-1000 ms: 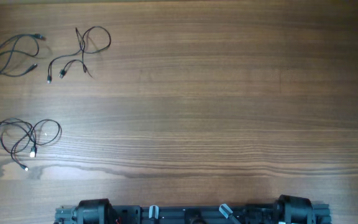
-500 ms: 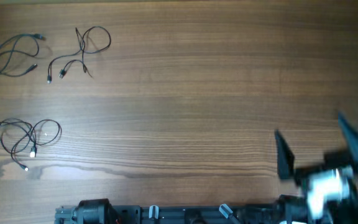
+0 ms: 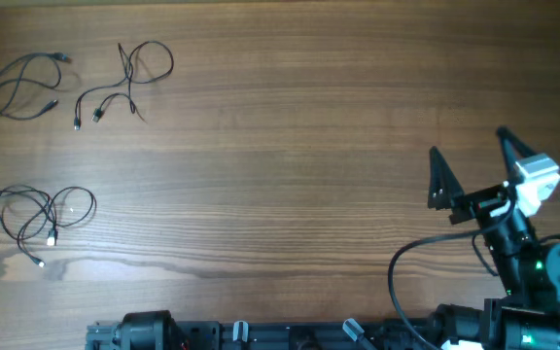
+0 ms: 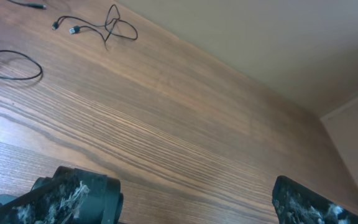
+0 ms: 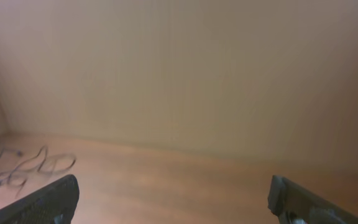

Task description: Untangle cables

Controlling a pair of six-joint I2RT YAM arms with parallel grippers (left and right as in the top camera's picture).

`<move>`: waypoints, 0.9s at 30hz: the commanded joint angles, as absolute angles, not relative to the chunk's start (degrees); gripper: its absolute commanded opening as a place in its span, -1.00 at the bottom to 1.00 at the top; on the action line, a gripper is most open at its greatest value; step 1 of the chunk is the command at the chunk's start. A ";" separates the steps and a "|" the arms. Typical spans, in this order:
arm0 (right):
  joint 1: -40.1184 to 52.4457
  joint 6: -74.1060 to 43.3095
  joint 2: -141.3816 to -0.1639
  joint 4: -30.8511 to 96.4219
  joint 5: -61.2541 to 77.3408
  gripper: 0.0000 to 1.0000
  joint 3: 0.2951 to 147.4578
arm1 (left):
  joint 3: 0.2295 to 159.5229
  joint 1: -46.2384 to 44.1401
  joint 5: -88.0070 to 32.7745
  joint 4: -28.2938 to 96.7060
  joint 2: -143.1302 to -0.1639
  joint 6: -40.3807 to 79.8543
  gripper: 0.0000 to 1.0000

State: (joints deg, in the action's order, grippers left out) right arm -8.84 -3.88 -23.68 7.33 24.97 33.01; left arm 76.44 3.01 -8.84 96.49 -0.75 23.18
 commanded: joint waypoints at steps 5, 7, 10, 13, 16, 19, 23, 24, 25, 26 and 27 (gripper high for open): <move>-8.58 -9.43 -10.33 2.31 23.77 1.00 20.99 | 76.55 3.09 -9.54 96.49 -0.27 22.90 1.00; -8.58 -10.07 -5.65 1.72 23.79 0.99 16.32 | 76.55 3.09 -9.54 96.49 -0.27 22.90 1.00; -7.92 -16.67 -2.24 -0.21 23.77 0.99 9.50 | 76.55 3.11 -9.54 96.47 -0.27 22.90 1.00; -5.50 -16.91 -1.52 -11.18 22.22 0.99 2.87 | 76.55 3.09 -9.54 96.47 -0.27 22.90 1.00; -2.68 -14.70 -1.52 -16.88 15.64 1.00 0.27 | 76.55 3.11 -9.54 96.47 -0.27 22.90 1.00; -0.71 -3.01 -1.50 -15.90 13.72 1.00 0.27 | 76.55 3.09 -9.54 96.47 -0.27 22.90 1.00; -0.56 -0.01 -1.48 -8.95 13.72 1.00 0.27 | 76.55 3.09 -9.54 96.47 -0.27 22.90 1.00; -0.56 -0.01 -1.48 -6.24 13.34 0.99 0.27 | 76.55 3.09 -9.54 96.47 -0.27 22.90 1.00; -0.56 0.01 -1.48 -3.27 12.36 0.99 0.27 | 76.55 3.09 -9.54 96.47 -0.27 22.90 1.00; -0.56 -0.05 -1.48 -0.40 10.85 0.99 0.27 | 76.55 3.09 -9.54 96.49 -0.27 22.90 1.00; -0.60 -0.54 -1.61 -0.58 10.09 1.00 0.30 | 76.55 3.09 -9.54 96.49 -0.27 22.90 1.00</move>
